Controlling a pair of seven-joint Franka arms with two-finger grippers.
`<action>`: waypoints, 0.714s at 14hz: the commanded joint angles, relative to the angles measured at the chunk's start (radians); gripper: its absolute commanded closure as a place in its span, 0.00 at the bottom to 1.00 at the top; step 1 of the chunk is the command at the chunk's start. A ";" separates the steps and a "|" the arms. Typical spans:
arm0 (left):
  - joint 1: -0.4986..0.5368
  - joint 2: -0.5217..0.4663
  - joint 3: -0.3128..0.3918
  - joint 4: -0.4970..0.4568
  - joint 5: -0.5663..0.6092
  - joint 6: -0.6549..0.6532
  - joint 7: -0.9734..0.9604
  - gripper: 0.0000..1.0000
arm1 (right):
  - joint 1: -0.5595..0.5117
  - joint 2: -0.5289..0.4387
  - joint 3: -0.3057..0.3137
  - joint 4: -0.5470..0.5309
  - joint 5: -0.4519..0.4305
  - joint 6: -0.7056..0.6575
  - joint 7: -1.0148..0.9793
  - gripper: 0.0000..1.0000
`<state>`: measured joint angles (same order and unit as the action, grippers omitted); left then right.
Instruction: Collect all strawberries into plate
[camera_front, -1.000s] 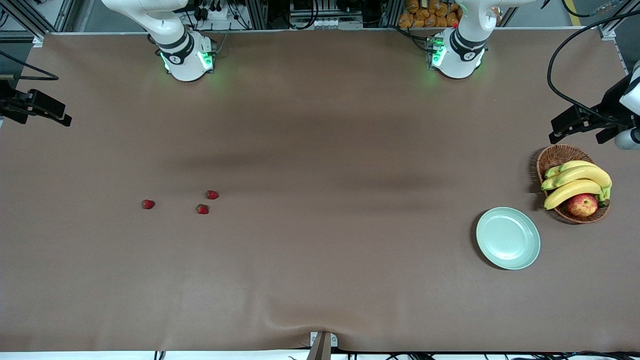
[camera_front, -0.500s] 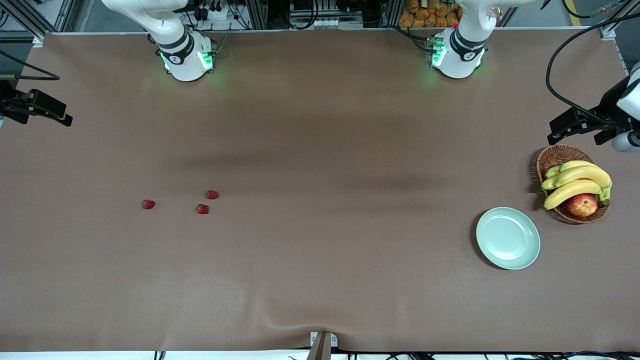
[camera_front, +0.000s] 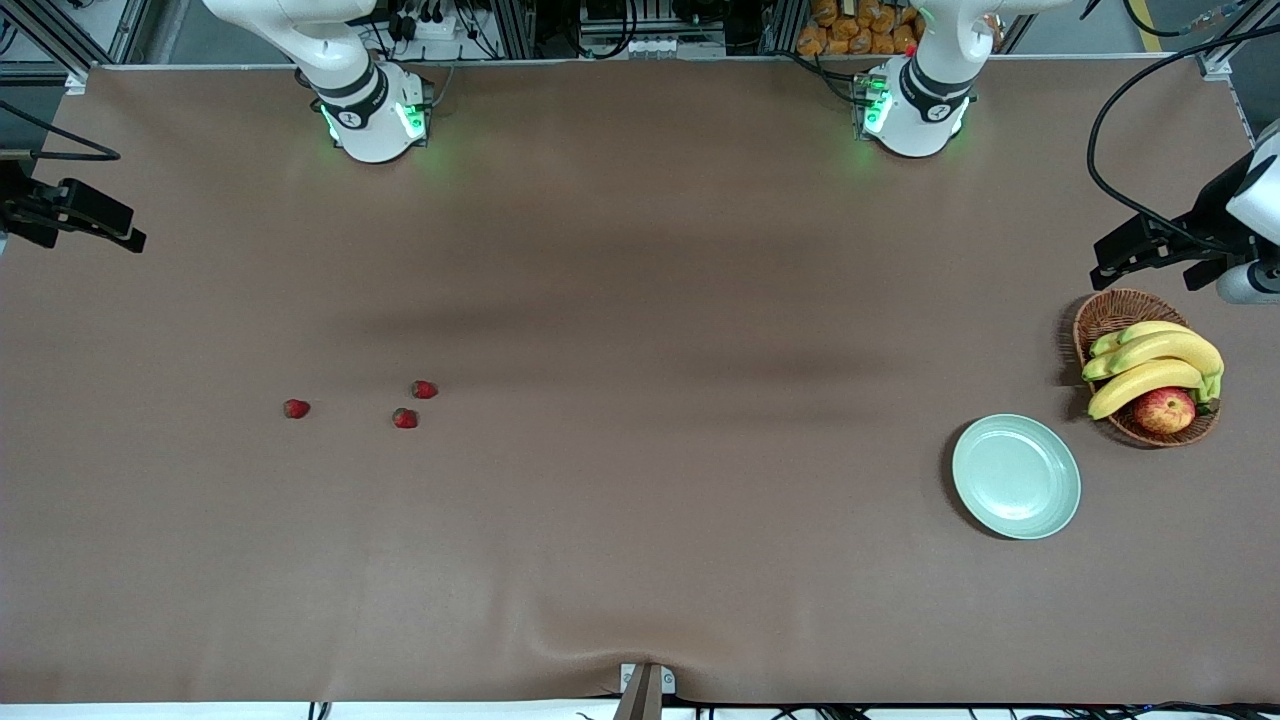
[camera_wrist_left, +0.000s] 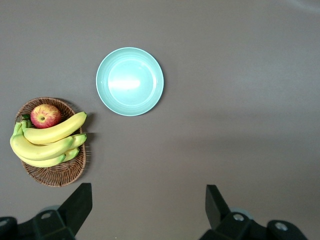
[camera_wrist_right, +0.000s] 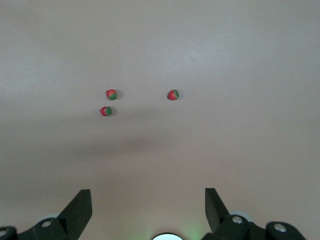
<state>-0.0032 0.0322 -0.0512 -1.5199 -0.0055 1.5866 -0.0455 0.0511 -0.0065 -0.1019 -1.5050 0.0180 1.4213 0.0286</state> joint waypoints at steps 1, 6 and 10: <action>0.005 -0.002 -0.004 0.006 -0.008 -0.005 -0.013 0.00 | 0.001 -0.009 0.001 -0.006 0.011 -0.008 0.001 0.00; 0.002 0.002 -0.004 0.003 -0.008 -0.005 -0.020 0.00 | 0.004 0.002 0.004 -0.009 0.010 -0.002 0.001 0.00; 0.002 0.003 -0.004 0.004 -0.007 -0.005 -0.017 0.00 | 0.045 0.045 0.004 -0.037 0.011 0.010 0.004 0.00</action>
<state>-0.0019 0.0337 -0.0512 -1.5216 -0.0055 1.5866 -0.0456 0.0693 0.0171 -0.0967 -1.5277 0.0196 1.4231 0.0280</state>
